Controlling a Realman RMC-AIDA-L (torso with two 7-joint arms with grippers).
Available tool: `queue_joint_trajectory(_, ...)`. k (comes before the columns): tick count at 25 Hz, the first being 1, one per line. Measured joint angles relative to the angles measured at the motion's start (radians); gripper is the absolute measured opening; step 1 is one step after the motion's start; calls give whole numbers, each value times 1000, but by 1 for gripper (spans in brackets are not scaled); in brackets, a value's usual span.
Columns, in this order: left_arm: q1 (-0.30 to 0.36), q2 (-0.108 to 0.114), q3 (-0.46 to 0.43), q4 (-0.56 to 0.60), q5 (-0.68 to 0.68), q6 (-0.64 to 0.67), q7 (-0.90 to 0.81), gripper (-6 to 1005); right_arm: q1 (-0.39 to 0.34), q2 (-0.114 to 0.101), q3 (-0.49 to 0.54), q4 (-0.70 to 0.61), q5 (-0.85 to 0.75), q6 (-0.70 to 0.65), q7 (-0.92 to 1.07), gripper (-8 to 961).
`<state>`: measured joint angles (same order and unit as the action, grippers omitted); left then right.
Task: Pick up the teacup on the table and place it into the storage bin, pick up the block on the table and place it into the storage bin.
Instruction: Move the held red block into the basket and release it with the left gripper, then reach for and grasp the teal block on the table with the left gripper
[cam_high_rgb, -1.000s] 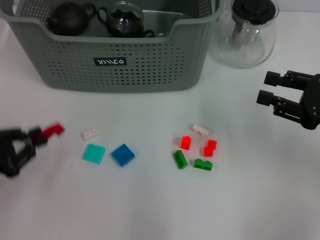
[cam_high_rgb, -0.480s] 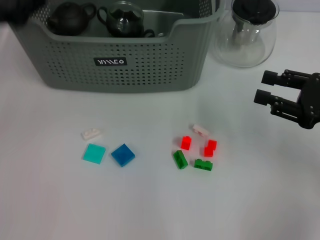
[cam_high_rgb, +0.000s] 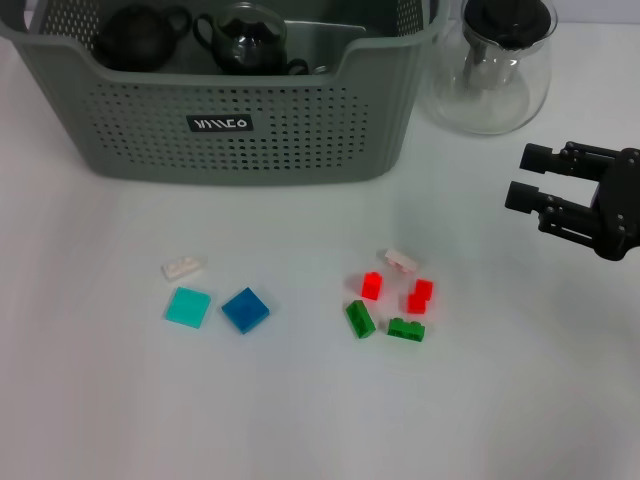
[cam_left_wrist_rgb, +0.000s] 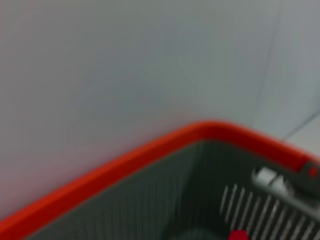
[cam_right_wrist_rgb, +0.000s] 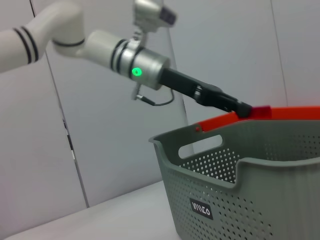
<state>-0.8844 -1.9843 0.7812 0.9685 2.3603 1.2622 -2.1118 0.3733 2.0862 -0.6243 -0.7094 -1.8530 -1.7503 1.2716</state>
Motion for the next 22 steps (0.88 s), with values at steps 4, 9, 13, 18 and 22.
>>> queue_joint_trajectory(4, -78, -15, 104, -59, 166, -77, -116, 216, 2, 0, 1, 1, 0, 0, 0, 549)
queue_joint_trajectory(9, -127, -52, 165, -158, 293, -193, -192, 224, 4, 0, 2, 1, 1, 0, 0, 549)
queue_joint_trajectory(13, -134, -74, 172, -177, 342, -232, -228, 230, 1, 0, 2, 1, 1, 0, 0, 549)
queue_joint_trajectory(18, -91, -84, 145, -67, 276, -172, -229, 361, -1, 0, 2, 2, 1, 0, -1, 549)
queue_joint_trajectory(22, 135, -159, 97, 254, -115, -54, -12, 466, -5, 0, 2, 7, 4, 1, -1, 548)
